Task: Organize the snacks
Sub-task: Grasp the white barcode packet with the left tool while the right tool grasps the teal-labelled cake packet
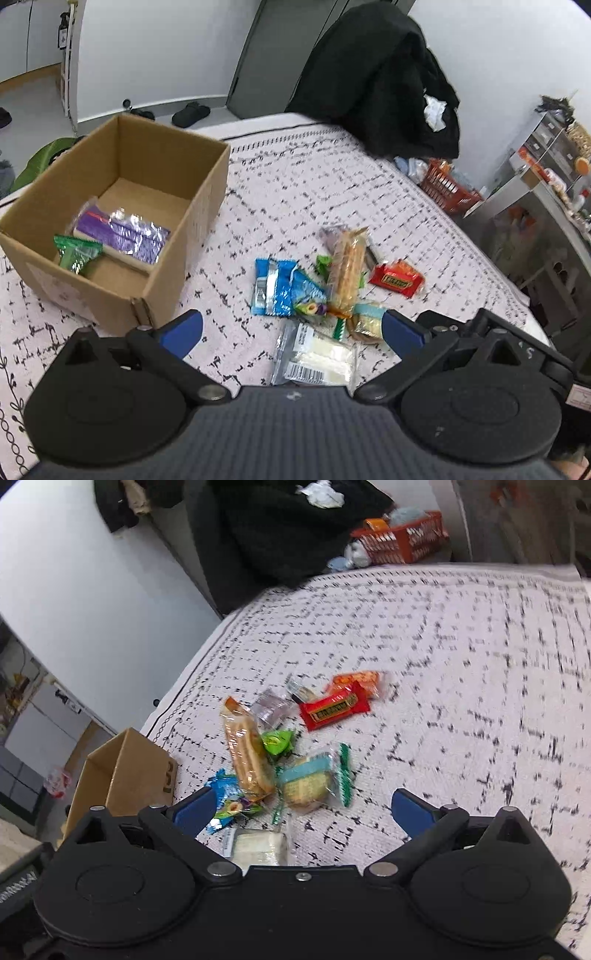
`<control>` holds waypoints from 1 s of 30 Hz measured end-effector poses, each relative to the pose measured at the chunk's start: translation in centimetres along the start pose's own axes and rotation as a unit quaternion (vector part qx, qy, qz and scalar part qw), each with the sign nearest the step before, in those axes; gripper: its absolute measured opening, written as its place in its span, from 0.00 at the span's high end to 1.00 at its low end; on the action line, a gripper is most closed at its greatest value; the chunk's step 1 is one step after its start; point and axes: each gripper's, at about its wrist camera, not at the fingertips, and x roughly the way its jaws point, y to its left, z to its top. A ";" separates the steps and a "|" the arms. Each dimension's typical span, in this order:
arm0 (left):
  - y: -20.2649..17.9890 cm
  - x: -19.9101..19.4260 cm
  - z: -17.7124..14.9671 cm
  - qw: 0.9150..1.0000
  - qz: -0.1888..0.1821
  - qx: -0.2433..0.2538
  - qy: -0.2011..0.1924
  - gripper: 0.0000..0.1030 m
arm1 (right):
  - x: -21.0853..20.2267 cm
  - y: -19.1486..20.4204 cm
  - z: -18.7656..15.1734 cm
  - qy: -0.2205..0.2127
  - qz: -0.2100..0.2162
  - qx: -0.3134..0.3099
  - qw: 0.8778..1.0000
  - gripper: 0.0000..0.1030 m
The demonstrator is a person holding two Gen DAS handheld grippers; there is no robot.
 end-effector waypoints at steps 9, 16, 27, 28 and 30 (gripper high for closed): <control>-1.2 3.0 -1.4 1.000 0.000 0.001 0.018 0.04 | 1.6 -1.9 -0.1 0.014 0.026 0.045 0.999 0.19; -2.4 5.5 -2.3 0.999 -0.004 -0.004 0.037 0.11 | 3.5 -2.9 -0.1 0.037 0.042 0.061 0.997 0.28; -3.4 8.8 -3.7 0.997 0.019 0.018 0.069 0.12 | 5.0 -3.6 0.1 0.044 0.054 0.065 0.995 0.29; -3.4 9.1 -3.9 0.997 0.025 0.024 0.074 0.12 | 5.2 -3.7 0.2 0.044 0.053 0.064 0.996 0.29; -3.5 9.3 -4.1 0.996 0.030 0.038 0.075 0.12 | 5.4 -3.5 0.3 0.044 0.051 0.056 0.996 0.29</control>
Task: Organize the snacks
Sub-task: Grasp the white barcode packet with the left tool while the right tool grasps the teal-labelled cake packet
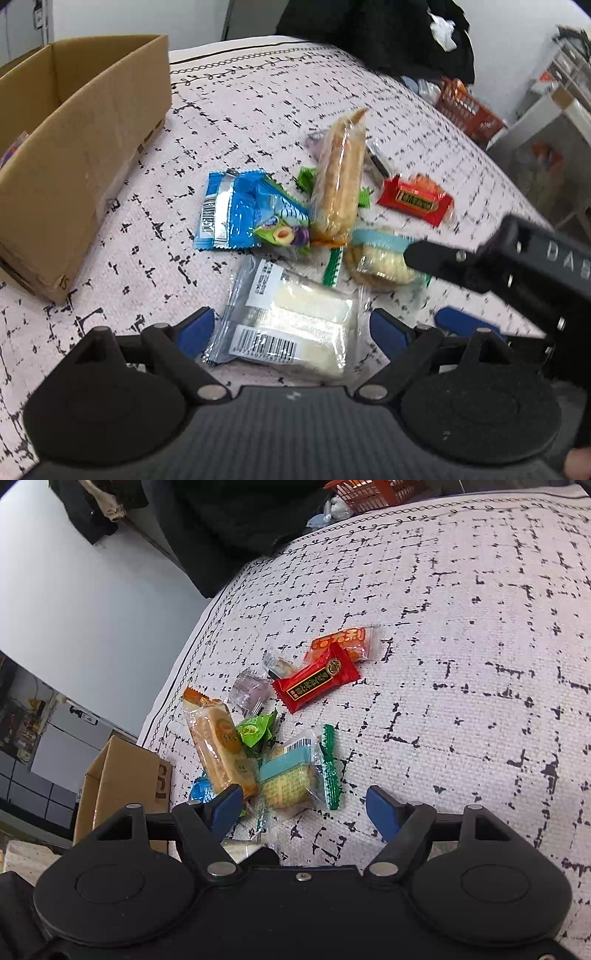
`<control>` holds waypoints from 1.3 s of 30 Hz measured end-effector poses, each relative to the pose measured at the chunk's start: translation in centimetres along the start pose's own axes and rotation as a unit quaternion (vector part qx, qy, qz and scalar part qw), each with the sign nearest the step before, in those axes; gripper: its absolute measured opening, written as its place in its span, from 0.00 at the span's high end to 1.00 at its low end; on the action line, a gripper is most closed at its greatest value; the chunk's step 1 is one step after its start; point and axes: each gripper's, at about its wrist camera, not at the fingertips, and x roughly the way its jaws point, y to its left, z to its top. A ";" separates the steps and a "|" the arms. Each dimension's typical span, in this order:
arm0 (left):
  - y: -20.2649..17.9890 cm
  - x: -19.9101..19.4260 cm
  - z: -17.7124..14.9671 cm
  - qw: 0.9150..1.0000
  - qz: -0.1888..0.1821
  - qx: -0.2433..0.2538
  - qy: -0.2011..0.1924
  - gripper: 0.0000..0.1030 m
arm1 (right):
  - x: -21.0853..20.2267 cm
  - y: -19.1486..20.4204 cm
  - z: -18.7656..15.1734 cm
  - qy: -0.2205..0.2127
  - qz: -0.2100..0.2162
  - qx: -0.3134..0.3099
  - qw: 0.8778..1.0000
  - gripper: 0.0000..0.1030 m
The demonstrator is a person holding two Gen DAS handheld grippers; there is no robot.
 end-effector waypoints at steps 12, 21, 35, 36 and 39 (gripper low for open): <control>0.1 -1.2 0.0 1.000 0.014 0.002 -0.024 0.45 | 1.5 2.3 -0.2 -0.006 -0.033 -0.069 0.997 0.29; 2.6 -2.2 0.7 0.998 0.028 -0.042 -0.033 0.48 | 3.0 4.9 -0.7 -0.011 -0.081 -0.156 0.984 0.30; 4.4 -3.5 1.1 0.996 0.023 -0.071 -0.044 0.48 | 4.2 7.5 -2.2 -0.019 -0.149 -0.274 0.950 0.52; 4.5 -3.7 1.1 0.996 0.021 -0.072 -0.045 0.48 | 4.1 7.5 -2.2 -0.021 -0.150 -0.272 0.950 0.53; 4.6 -4.3 1.2 0.996 0.013 -0.077 -0.050 0.48 | 3.2 7.3 -2.0 -0.026 -0.155 -0.259 0.953 0.54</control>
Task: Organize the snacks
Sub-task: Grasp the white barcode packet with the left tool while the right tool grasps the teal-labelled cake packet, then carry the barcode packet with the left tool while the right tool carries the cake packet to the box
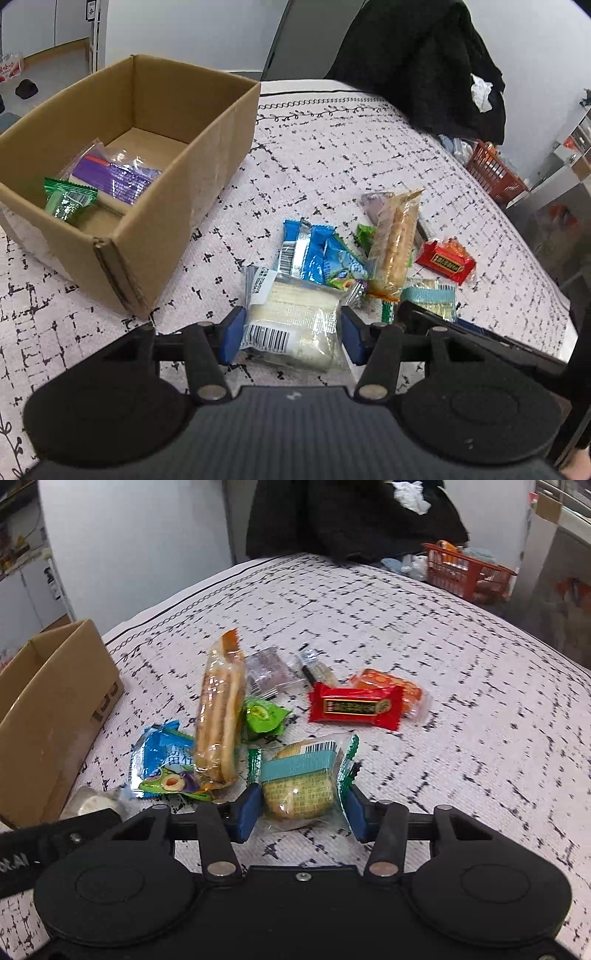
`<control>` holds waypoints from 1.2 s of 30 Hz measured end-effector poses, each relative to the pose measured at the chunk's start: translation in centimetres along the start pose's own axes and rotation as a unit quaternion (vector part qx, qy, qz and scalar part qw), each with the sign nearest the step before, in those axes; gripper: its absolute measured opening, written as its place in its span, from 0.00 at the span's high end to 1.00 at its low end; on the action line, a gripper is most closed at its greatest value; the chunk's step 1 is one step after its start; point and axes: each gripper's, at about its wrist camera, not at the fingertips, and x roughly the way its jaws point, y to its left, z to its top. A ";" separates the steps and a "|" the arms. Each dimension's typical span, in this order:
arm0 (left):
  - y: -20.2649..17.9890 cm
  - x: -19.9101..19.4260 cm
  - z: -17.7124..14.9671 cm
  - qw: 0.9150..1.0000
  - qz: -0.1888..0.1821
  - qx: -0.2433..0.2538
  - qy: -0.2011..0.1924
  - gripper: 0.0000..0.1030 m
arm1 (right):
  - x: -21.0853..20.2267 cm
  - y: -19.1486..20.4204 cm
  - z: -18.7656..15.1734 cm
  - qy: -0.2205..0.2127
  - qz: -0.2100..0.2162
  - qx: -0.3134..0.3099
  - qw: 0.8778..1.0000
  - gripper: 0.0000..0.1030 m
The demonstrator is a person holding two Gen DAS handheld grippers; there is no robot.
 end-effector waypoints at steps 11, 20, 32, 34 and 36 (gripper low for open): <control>-0.5 -4.0 1.3 0.998 -0.045 0.000 -0.034 0.48 | -4.7 0.3 1.2 -0.056 -0.004 -0.007 0.998 0.56; 0.5 -7.4 3.1 0.995 -0.066 -0.020 -0.072 0.48 | -8.7 1.9 3.2 -0.088 0.011 0.009 0.996 0.56; 3.5 -10.0 4.8 0.991 -0.077 -0.050 -0.095 0.48 | -11.4 5.6 4.0 -0.108 0.019 0.004 0.994 0.56; 4.3 -10.3 5.1 0.991 -0.078 -0.056 -0.097 0.48 | -11.7 6.4 4.0 -0.109 0.021 0.000 0.994 0.56; 5.1 -10.5 5.4 0.990 -0.077 -0.062 -0.097 0.48 | -11.8 7.2 4.1 -0.109 0.022 -0.003 0.994 0.56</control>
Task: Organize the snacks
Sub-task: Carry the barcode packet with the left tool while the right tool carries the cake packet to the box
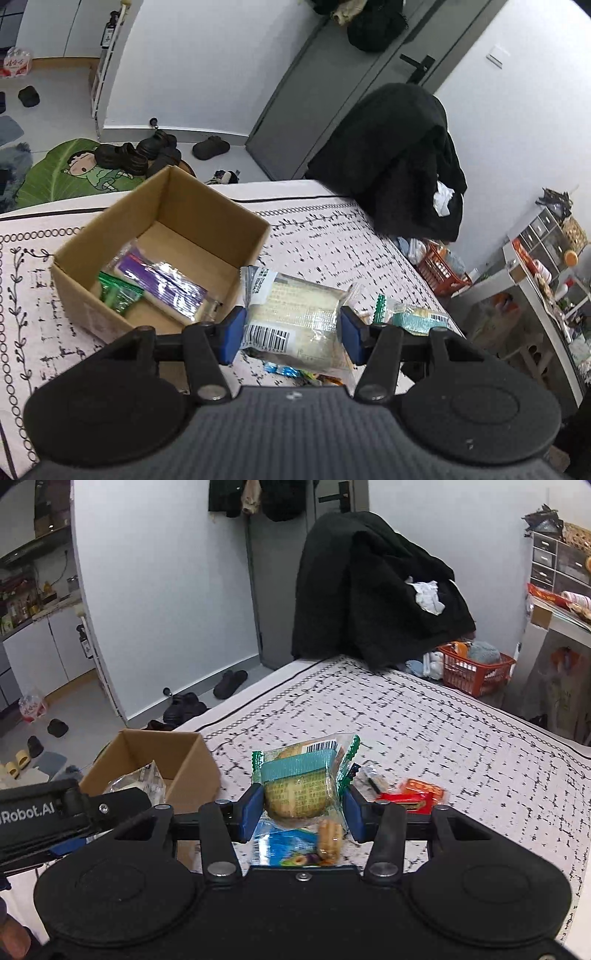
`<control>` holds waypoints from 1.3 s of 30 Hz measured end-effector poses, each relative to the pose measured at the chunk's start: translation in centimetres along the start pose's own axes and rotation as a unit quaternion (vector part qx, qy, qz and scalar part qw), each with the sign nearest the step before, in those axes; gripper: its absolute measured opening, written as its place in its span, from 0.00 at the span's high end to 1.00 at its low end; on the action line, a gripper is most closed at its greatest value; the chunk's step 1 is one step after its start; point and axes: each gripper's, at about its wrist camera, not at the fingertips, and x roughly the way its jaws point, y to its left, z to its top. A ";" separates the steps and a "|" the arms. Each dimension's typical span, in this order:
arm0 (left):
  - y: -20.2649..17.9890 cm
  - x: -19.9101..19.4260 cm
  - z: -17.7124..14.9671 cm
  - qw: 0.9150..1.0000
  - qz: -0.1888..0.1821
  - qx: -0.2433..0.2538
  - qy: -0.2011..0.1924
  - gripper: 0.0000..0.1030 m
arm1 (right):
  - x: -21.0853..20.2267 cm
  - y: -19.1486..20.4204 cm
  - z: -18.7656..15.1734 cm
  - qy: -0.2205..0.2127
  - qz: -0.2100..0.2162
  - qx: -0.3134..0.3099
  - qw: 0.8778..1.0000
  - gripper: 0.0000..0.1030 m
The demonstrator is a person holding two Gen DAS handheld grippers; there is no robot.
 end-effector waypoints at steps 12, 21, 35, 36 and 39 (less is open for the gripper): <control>4.0 -0.3 1.7 0.999 0.010 -0.042 0.007 0.48 | 0.1 3.9 0.5 0.003 0.019 -0.004 1.000 0.56; 7.4 0.4 2.7 0.996 0.026 -0.079 0.015 0.48 | 1.1 7.1 0.2 0.017 0.031 -0.013 0.999 0.56; 11.2 1.2 3.6 0.989 0.053 -0.133 0.025 0.44 | 2.7 11.2 -0.3 0.039 0.044 -0.035 0.998 0.56; 11.5 1.1 3.7 0.989 0.052 -0.137 0.025 0.43 | 2.8 11.4 -0.5 0.042 0.045 -0.035 0.997 0.56; 12.0 0.8 4.1 0.988 0.049 -0.147 0.026 0.35 | 3.1 12.1 -0.8 0.052 0.051 -0.031 0.997 0.56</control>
